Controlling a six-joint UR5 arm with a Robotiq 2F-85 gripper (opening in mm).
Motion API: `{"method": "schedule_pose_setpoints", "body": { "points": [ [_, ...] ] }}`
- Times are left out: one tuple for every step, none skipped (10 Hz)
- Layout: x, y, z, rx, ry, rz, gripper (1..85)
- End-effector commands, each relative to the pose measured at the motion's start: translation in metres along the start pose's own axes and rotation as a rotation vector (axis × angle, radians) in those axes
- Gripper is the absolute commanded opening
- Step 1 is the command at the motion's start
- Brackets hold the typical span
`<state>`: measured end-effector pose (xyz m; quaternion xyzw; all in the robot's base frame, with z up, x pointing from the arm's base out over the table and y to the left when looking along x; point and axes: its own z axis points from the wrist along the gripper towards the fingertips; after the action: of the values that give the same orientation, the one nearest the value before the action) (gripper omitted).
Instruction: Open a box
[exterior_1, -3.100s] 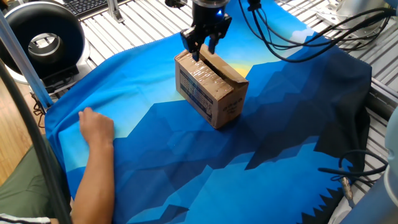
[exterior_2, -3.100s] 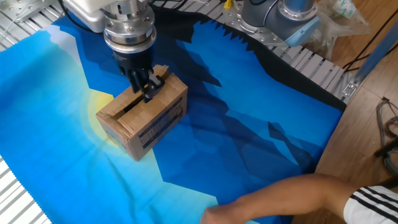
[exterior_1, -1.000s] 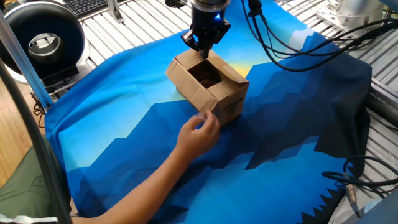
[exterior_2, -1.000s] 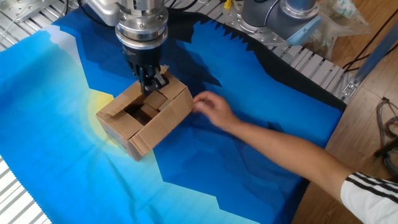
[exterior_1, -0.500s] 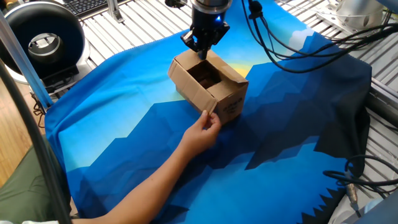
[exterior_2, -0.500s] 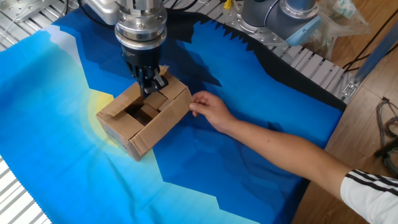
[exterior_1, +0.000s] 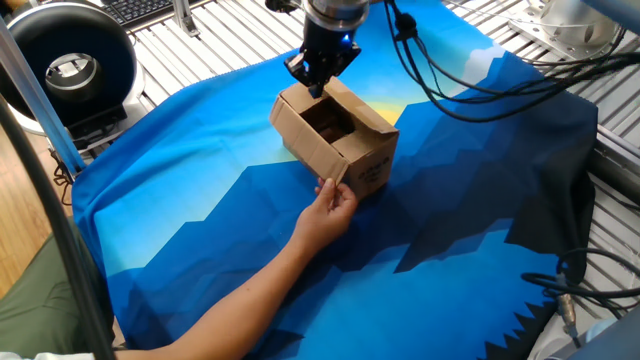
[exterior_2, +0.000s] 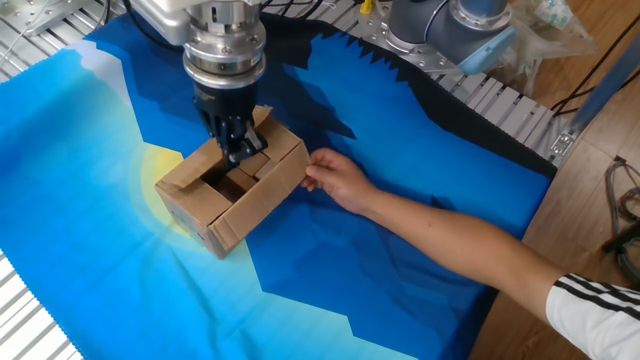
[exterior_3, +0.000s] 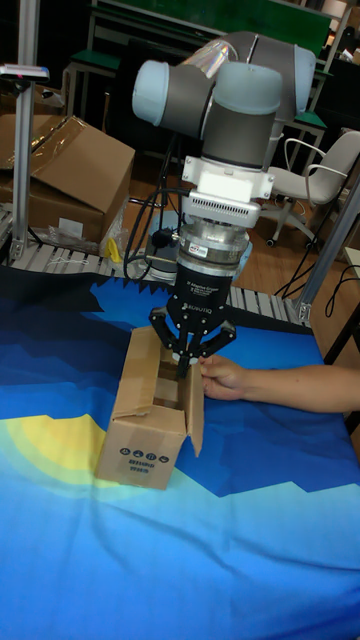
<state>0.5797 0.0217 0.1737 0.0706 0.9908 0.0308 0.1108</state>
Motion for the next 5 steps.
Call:
{"method": "schedule_pose_setpoints", "body": {
  "points": [
    [-0.001,0.010,0.013,-0.055,-0.028,-0.029,1.3],
    [0.002,0.007,0.019,-0.050,-0.025,-0.055,1.3],
    [0.005,0.007,0.021,-0.053,-0.019,-0.068,1.3],
    [0.008,0.004,0.022,-0.044,-0.014,-0.088,1.3],
    [0.013,0.000,0.021,-0.032,0.008,-0.106,1.3]
  ]
}}
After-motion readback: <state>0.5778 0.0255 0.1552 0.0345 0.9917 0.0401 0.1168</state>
